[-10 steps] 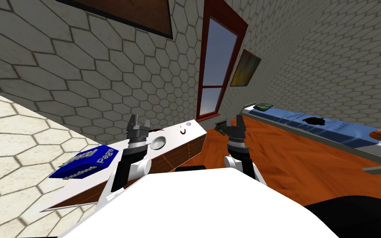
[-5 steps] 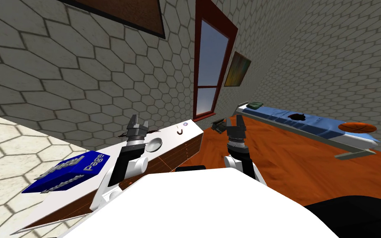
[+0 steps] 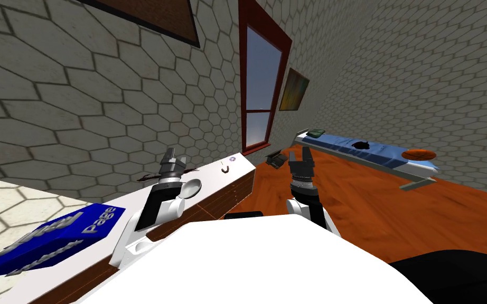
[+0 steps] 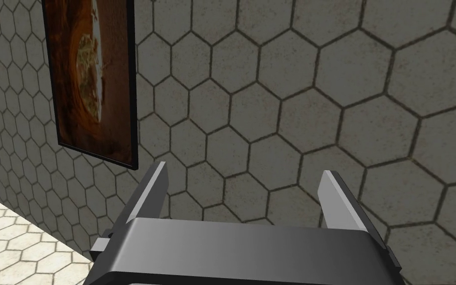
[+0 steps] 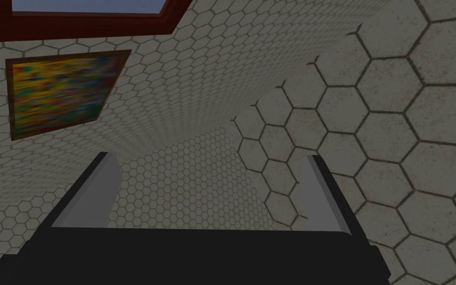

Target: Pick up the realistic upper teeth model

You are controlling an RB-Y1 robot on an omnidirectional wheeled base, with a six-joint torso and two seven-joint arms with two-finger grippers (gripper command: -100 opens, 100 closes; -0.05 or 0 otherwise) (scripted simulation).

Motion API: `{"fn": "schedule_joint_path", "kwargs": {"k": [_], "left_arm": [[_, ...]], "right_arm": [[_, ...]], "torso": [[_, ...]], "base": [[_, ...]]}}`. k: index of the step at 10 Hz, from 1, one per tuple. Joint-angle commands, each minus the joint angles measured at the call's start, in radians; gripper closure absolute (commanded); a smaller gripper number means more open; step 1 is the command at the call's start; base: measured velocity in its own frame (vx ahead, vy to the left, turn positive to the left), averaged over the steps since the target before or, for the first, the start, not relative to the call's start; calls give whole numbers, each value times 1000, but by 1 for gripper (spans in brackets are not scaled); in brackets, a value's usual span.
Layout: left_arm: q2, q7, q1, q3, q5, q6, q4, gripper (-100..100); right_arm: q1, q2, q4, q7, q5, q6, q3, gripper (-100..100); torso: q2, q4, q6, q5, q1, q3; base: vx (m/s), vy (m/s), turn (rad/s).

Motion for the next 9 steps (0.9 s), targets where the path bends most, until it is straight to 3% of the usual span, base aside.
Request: {"fn": "schedule_joint_path", "kwargs": {"k": [1, 2, 3, 4, 5, 6, 7, 8, 9], "left_arm": [[9, 12, -22, 39, -1, 50, 19, -100], [9, 12, -22, 39, -1, 70, 19, -100], [15, 21, -37, 72, -2, 106, 33, -100], [15, 21, -37, 72, -2, 125, 33, -100], [19, 31, -52, 106, -4, 155, 49, -100], [19, 31, -52, 106, -4, 181, 49, -100], [23, 40, -66, 142, -4, 211, 65, -100], [23, 40, -66, 142, -4, 236, 65, -100], [26, 50, -79, 178, -5, 264, 82, -100]], "right_arm": [[0, 0, 0, 0, 0, 0, 0, 0], [0, 0, 0, 0, 0, 0, 0, 0], [0, 0, 0, 0, 0, 0, 0, 0], [0, 0, 0, 0, 0, 0, 0, 0], [0, 0, 0, 0, 0, 0, 0, 0], [0, 0, 0, 0, 0, 0, 0, 0], [0, 0, 0, 0, 0, 0, 0, 0], [0, 0, 0, 0, 0, 0, 0, 0], [0, 0, 0, 0, 0, 0, 0, 0]], "torso": [[0, 0, 0, 0, 0, 0], [0, 0, 0, 0, 0, 0], [0, 0, 0, 0, 0, 0], [0, 0, 0, 0, 0, 0], [0, 0, 0, 0, 0, 0], [0, 0, 0, 0, -1, 0], [0, 0, 0, 0, 0, 0], [0, 0, 0, 0, -1, 0], [0, 0, 0, 0, 0, 0]], "base": [[2, -36, -182], [4, -27, -86], [9, -37, -166], [7, -32, -103], [10, -46, -194], [10, -36, -93], [11, -46, -173], [11, -34, -114], [18, -46, -200]]}}
